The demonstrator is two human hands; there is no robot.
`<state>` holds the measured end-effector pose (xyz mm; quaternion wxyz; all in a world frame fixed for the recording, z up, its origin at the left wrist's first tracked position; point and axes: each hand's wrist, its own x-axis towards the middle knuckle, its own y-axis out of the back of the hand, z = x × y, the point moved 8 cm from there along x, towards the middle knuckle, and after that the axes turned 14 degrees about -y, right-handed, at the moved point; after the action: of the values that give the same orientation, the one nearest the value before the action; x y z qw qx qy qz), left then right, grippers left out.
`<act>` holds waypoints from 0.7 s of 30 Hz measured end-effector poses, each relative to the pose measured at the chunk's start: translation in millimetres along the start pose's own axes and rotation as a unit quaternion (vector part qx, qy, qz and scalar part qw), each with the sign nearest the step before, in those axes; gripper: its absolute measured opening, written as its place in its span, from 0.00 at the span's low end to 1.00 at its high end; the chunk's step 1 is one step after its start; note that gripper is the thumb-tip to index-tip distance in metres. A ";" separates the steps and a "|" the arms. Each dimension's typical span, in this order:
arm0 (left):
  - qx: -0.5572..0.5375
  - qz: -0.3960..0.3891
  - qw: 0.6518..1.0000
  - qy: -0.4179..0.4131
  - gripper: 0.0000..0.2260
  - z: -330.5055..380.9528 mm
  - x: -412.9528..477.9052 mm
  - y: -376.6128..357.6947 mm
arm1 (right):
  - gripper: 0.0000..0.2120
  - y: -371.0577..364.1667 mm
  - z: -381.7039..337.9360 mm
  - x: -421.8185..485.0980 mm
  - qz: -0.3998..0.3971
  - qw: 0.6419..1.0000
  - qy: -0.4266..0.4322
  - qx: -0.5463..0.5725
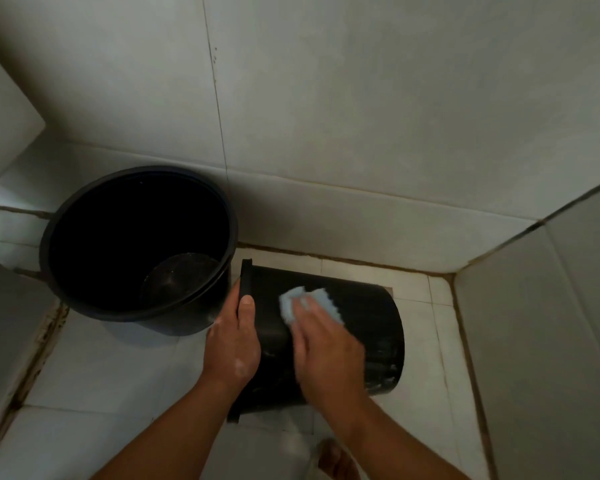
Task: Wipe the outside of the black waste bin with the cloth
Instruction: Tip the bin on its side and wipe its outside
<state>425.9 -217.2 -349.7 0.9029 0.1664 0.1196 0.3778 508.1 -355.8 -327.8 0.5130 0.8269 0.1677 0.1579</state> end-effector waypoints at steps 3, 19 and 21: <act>-0.002 -0.002 1.000 -0.005 0.21 0.2 -1.0 2.1 | 0.20 -5.3 -2.7 -22.2 -0.047 0.982 0.183 0.000; -0.002 -0.001 1.000 0.008 0.20 5.9 -3.4 -1.5 | 0.19 -0.5 43.1 -5.6 -0.034 0.995 0.080 0.041; -0.004 -0.005 1.000 0.001 0.21 5.5 -1.7 -2.7 | 0.20 25.5 97.2 14.8 0.033 0.995 -0.069 0.056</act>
<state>428.4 -221.4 -345.6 0.9052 0.1620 0.1203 0.3741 566.3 -437.2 -344.7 0.4710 0.8683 0.1127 0.1077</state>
